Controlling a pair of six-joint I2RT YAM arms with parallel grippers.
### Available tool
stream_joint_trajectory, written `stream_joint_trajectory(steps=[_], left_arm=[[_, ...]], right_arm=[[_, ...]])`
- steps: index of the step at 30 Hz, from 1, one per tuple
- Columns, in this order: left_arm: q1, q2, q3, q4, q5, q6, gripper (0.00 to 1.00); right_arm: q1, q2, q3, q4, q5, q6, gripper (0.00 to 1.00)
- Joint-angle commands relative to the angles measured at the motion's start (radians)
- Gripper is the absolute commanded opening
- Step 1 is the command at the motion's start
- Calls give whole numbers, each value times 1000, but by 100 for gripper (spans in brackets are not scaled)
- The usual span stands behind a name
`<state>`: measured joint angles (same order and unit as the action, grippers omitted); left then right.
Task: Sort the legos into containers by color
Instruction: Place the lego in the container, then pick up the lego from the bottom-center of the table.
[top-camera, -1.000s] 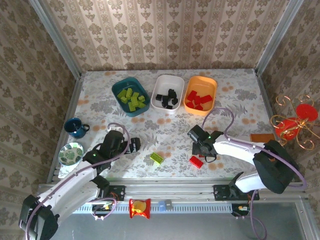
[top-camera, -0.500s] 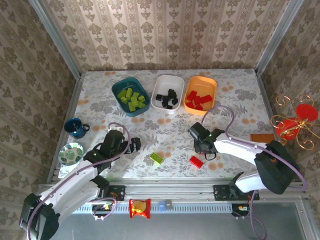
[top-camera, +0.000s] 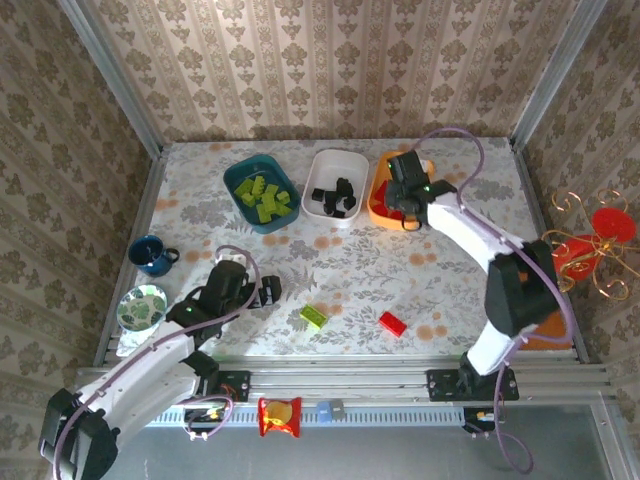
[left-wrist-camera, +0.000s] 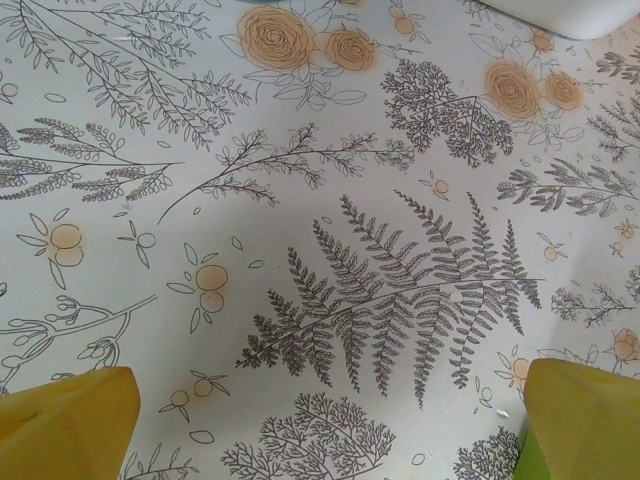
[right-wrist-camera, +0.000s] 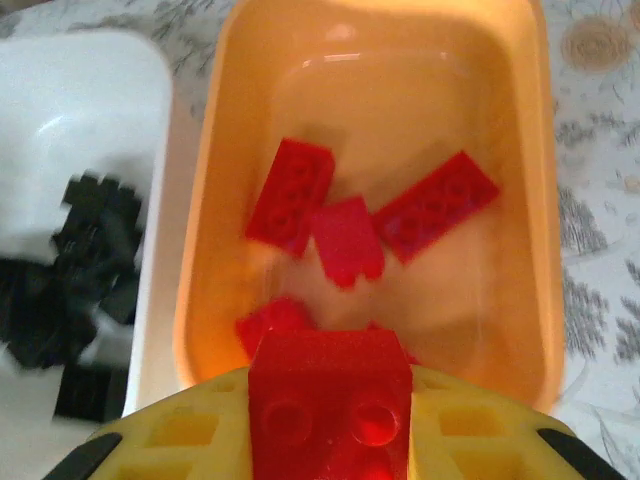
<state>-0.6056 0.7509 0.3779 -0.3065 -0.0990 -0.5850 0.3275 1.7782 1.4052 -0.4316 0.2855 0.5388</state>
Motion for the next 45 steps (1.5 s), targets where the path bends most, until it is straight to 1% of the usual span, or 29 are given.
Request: stream_joint_trajectory(steps=[1, 5, 7, 8, 9, 12, 13, 14, 17, 21, 26, 30, 34, 37, 40, 42, 45], left_arm=[[10, -19, 16, -27, 12, -26, 100], [12, -22, 22, -38, 11, -26, 100], [13, -24, 24, -41, 11, -27, 100], [12, -24, 24, -42, 10, -27, 100], [12, -24, 24, -43, 10, -27, 100], [12, -24, 26, -46, 9, -27, 100], [11, -24, 27, -45, 9, -27, 100], [12, -24, 27, -45, 9, -26, 100], [12, -24, 28, -43, 5, -26, 100], [13, -21, 29, -37, 6, -24, 100], [14, -16, 32, -34, 7, -24, 100], [17, -19, 26, -28, 10, -26, 100], [21, -9, 17, -3, 17, -26, 100], [24, 10, 16, 15, 22, -25, 100], [24, 29, 15, 33, 28, -28, 100], [24, 40, 10, 46, 31, -33, 100], [26, 55, 2, 69, 36, -40, 100]], right_arm=[[-27, 127, 135, -61, 32, -23, 24], [-46, 249, 262, -113, 34, -10, 25], [-55, 291, 311, -153, 28, 6, 27], [-57, 304, 324, -162, 21, 13, 29], [-60, 313, 339, -169, 13, 19, 34], [-62, 308, 347, -168, 1, 23, 57], [-62, 292, 341, -165, -1, 25, 63], [-61, 278, 332, -157, -5, 23, 67], [-54, 211, 281, -135, -14, 15, 72], [-28, 82, 158, -90, -28, 12, 76], [24, -119, -76, -37, -64, 22, 77], [102, -299, -294, -41, -103, 14, 78], [183, -456, -489, -83, -176, 33, 78], [222, -544, -625, -100, -246, 83, 79], [249, -620, -738, -101, -286, 128, 79], [264, -649, -793, -100, -309, 144, 79], [283, -643, -845, -94, -343, 159, 79]])
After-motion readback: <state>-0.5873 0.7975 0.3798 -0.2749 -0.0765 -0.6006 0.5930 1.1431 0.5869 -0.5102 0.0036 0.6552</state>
